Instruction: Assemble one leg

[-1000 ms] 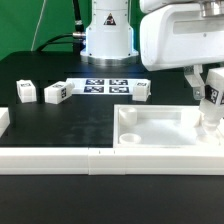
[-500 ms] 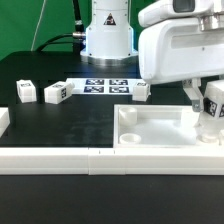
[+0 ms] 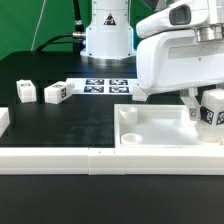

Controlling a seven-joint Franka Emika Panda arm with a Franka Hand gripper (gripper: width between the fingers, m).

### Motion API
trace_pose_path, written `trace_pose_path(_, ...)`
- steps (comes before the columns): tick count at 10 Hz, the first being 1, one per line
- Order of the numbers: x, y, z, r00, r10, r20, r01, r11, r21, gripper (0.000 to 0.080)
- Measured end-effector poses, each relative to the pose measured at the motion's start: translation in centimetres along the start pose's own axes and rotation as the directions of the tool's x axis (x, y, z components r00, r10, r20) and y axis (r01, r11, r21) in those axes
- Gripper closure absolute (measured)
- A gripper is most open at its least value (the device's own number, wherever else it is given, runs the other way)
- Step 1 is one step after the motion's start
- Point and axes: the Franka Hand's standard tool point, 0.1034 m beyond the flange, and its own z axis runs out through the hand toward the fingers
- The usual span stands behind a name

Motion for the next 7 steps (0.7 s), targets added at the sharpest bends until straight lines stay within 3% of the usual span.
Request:
trace_pose_path(4, -0.11, -0.04, -0.02, 1.000, 0.000, -0.022, 0.000, 1.000, -0.007, 0.0509)
trace_pose_path(6, -0.11, -0.04, -0.02, 1.000, 0.000, -0.022, 0.000, 1.000, -0.007, 0.0285)
trace_pose_path(7, -0.12, -0.04, -0.02, 1.000, 0.000, -0.022, 0.000, 1.000, -0.007, 0.0285)
